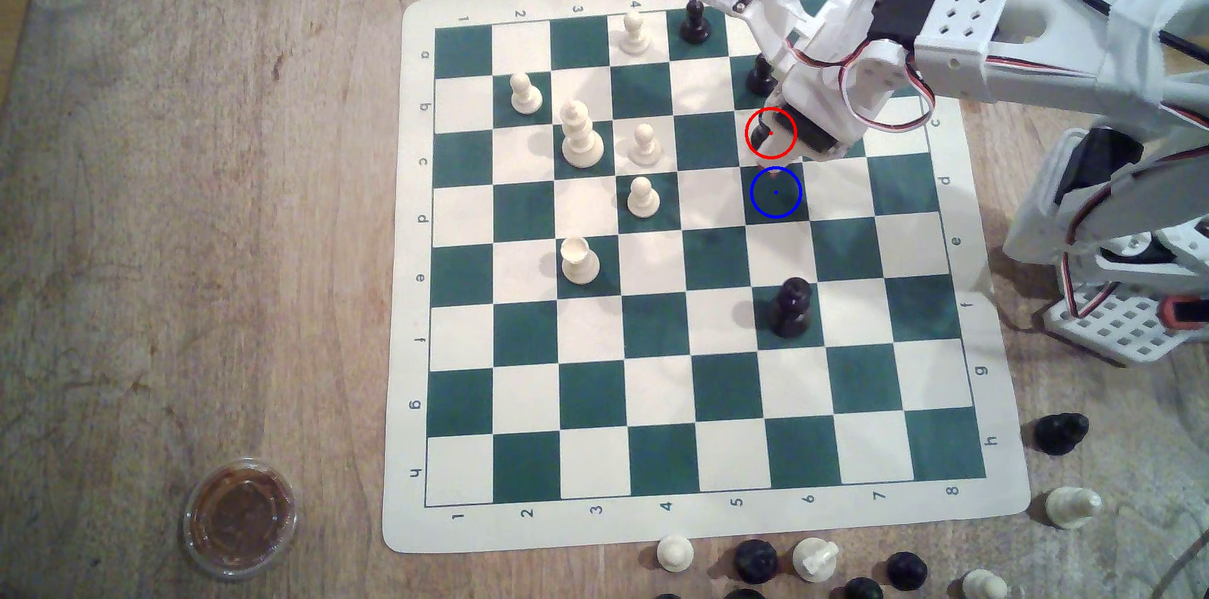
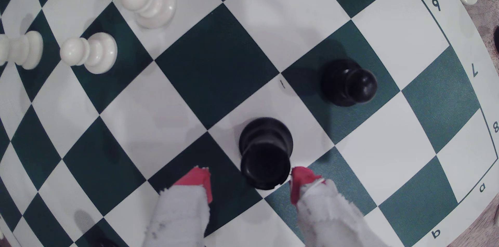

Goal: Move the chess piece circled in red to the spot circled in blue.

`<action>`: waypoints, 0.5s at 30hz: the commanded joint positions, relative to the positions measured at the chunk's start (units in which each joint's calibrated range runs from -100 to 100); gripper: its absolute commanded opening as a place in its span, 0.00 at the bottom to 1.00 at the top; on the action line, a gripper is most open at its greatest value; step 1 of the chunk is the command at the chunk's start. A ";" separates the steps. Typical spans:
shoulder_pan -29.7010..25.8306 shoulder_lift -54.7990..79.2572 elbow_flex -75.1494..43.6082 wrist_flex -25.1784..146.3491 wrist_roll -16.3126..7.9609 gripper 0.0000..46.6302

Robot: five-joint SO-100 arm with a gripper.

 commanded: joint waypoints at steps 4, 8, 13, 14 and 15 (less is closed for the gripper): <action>0.39 -1.38 -4.58 -3.53 0.10 0.34; 0.16 -1.98 -4.58 -3.94 0.10 0.32; -0.31 -2.65 -4.40 -3.78 0.10 0.17; -0.47 -2.74 -4.40 -3.78 0.10 0.14; -0.63 -2.82 -4.40 -3.69 0.10 0.12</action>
